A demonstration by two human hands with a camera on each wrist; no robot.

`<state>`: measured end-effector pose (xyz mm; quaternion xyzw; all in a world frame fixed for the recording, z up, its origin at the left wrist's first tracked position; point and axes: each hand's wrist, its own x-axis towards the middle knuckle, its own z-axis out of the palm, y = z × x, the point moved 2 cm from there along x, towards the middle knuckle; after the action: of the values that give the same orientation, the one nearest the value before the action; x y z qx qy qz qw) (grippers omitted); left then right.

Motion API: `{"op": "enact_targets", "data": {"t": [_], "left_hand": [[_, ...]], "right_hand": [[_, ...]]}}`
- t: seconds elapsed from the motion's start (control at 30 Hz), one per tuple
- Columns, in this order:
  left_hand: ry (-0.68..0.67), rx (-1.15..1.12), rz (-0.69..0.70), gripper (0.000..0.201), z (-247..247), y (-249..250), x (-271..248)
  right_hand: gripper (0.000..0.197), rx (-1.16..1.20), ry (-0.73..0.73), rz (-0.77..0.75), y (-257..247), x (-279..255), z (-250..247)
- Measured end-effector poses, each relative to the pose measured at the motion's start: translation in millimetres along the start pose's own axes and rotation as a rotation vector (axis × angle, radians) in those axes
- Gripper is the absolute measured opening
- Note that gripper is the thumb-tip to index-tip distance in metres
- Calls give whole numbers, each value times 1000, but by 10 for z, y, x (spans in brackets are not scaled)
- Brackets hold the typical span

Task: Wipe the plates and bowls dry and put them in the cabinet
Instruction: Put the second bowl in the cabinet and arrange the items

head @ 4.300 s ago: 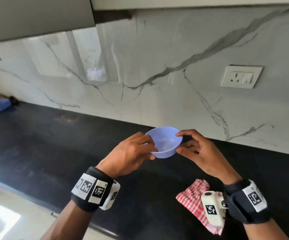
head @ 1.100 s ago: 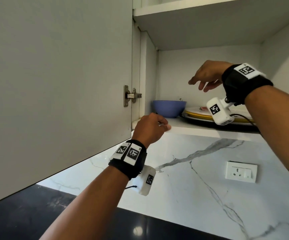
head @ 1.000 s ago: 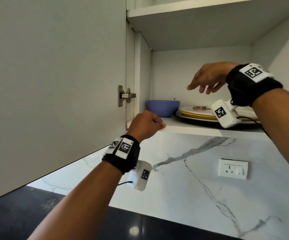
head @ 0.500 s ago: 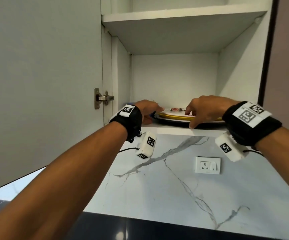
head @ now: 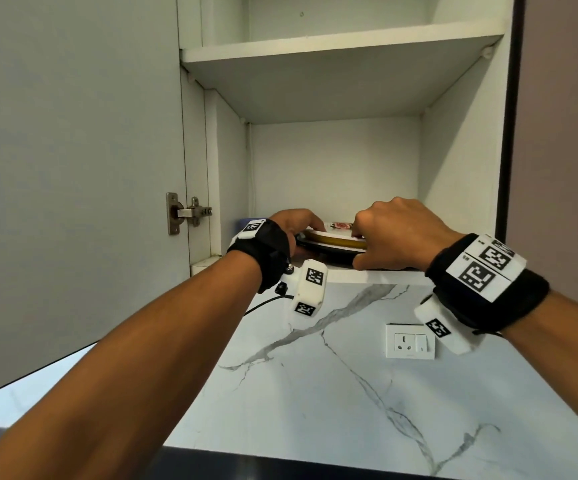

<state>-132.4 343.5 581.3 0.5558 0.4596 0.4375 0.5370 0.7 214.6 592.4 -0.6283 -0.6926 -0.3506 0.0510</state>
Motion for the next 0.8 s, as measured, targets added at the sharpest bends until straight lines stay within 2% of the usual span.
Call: {"op": "enact_targets", "data": {"t": [0.07, 0.1, 0.27, 0.4, 0.53, 0.67, 0.8], "left_hand": [[13, 1, 66, 8, 14, 70, -26], [19, 13, 101, 7, 15, 117, -17], [24, 117, 248, 15, 74, 409, 16], [34, 169, 309, 19, 134, 616, 40], [72, 224, 357, 23, 135, 707, 104], [56, 184, 369, 30, 120, 724, 224], [70, 145, 409, 40, 72, 772, 392]], "right_hand": [[40, 29, 27, 29, 4, -14, 14], [42, 50, 37, 47, 10, -17, 16], [45, 147, 107, 148, 77, -32, 22], [50, 248, 156, 201, 166, 3, 54], [57, 370, 125, 188, 214, 29, 129], [66, 389, 60, 185, 292, -19, 254], [66, 391, -24, 182, 425, 7, 389]]}}
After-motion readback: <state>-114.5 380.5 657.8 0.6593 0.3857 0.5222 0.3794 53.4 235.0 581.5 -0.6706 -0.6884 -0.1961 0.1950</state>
